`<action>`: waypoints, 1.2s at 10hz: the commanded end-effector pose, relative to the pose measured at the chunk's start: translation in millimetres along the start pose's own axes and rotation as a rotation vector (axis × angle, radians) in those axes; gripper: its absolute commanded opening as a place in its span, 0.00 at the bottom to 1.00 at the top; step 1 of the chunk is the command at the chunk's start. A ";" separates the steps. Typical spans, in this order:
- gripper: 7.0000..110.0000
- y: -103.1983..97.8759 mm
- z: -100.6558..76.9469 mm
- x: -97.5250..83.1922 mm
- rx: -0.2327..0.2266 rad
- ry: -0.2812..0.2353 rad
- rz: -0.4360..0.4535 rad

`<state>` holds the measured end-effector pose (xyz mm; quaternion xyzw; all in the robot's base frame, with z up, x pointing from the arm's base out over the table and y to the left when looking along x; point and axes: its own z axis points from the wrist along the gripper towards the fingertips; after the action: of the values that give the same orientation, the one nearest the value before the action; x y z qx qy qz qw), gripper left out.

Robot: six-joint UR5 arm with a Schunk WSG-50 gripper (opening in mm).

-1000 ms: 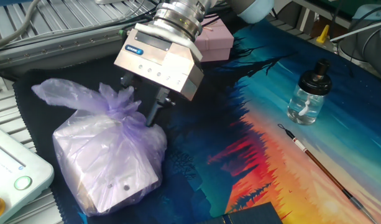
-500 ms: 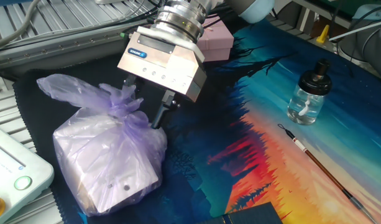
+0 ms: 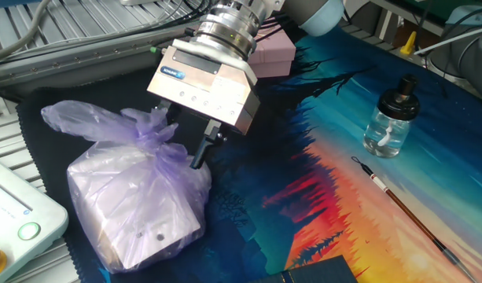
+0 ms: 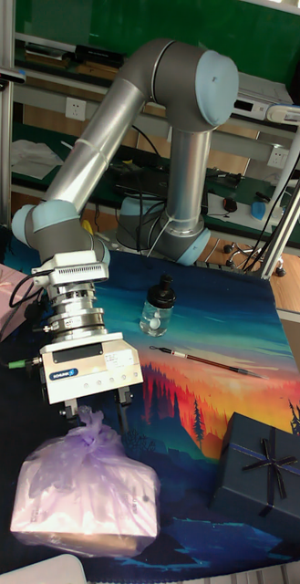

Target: Pick up a bag of things

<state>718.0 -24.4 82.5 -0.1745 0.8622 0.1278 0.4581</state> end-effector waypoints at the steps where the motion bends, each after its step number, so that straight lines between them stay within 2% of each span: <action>1: 0.57 -3.2 6.3 -14.7 -0.005 -0.072 -0.006; 4: 0.57 -11.7 0.7 -17.2 0.012 -0.071 -0.046; 5: 0.57 -22.6 -2.4 -11.0 0.048 -0.039 -0.063; 6: 0.57 -32.6 -1.7 -3.5 0.087 -0.010 -0.038; 7: 0.57 -34.2 -0.1 -3.9 0.093 -0.007 -0.027; 8: 0.57 -46.9 -8.7 -3.0 0.150 0.028 -0.020; 9: 0.57 -61.6 -20.2 1.0 0.227 0.074 0.005; 10: 0.57 -63.9 -20.4 6.2 0.241 0.106 0.042; 12: 0.57 -68.2 -12.3 11.7 0.255 0.107 0.090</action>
<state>726.9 -72.3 78.1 -0.1230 0.8919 0.0492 0.4325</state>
